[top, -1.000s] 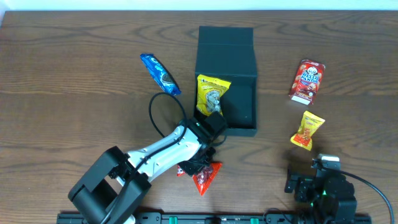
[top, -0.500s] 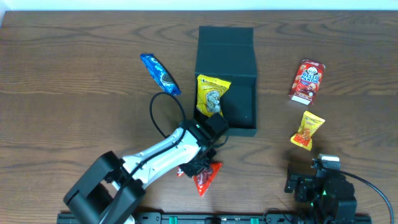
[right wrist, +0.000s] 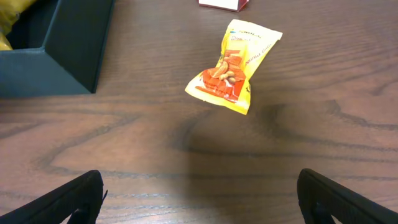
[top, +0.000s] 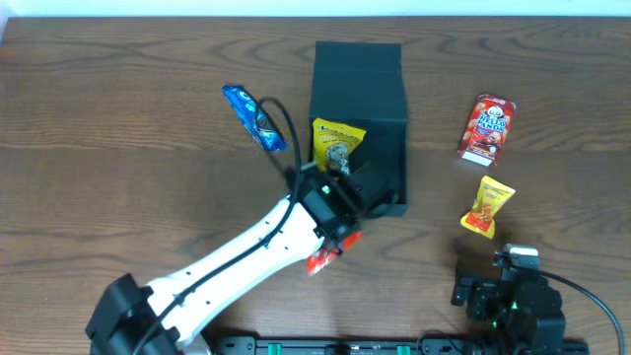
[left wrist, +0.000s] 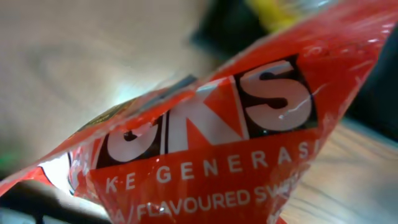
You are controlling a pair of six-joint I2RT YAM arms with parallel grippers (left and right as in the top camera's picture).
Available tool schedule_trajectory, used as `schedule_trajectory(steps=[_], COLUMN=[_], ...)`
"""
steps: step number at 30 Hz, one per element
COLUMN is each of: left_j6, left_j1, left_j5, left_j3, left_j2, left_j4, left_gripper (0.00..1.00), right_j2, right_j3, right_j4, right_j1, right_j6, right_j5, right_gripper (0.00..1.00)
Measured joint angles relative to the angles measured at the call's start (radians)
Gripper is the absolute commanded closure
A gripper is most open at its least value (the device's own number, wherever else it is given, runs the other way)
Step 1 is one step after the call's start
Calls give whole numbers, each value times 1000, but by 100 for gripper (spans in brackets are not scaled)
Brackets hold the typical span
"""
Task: Pack container
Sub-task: 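Lift the red packet into the box beside the yellow one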
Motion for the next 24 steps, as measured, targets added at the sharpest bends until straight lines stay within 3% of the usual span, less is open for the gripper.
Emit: schedule_trajectory(steps=[5, 8, 13, 24], left_j6=[251, 436, 608, 717], left_j1=[13, 35, 61, 68], left_j5=[-39, -52, -54, -18], left_j3=[205, 368, 502, 613], left_j2=[64, 188, 344, 525], left_j4=[-39, -92, -109, -30], left_gripper=[94, 94, 94, 94], right_j2=[0, 0, 0, 0], right_j3=[0, 0, 0, 0], right_j4=[0, 0, 0, 0], right_j1=[0, 0, 0, 0], right_j6=[0, 0, 0, 0], right_j5=[0, 0, 0, 0], right_gripper=[1, 1, 1, 1])
